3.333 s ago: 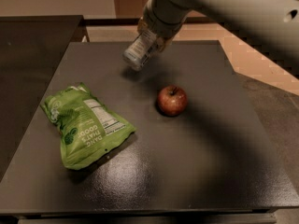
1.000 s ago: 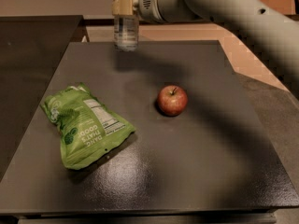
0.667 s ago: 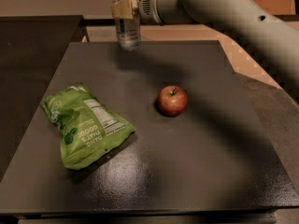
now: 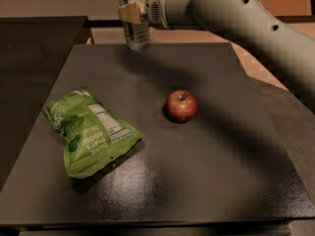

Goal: Place blue plastic bottle upright

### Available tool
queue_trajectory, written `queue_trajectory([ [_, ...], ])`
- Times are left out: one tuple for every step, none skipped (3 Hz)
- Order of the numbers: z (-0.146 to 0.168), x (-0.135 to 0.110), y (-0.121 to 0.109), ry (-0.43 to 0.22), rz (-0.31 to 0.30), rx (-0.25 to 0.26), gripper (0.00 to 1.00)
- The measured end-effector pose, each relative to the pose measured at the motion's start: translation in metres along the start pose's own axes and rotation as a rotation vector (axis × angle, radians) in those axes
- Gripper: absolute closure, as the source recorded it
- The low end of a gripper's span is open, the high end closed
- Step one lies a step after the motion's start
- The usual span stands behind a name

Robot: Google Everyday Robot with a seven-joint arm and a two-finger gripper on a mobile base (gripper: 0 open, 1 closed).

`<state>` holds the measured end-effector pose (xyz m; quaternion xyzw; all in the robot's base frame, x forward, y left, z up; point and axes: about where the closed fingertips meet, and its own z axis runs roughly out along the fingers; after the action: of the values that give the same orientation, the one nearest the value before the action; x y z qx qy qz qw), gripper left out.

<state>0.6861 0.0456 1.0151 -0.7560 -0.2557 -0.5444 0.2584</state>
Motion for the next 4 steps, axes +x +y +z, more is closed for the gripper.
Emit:
queue_trajectory([
  [0.002,-0.002,-0.001,-0.005,-0.019,0.007,1.00],
  [-0.001,-0.014,0.005,0.015,-0.036,0.008,1.00],
  [-0.008,-0.024,0.013,0.053,-0.065,0.003,1.00],
  [-0.011,-0.035,0.019,0.079,-0.106,-0.003,1.00],
])
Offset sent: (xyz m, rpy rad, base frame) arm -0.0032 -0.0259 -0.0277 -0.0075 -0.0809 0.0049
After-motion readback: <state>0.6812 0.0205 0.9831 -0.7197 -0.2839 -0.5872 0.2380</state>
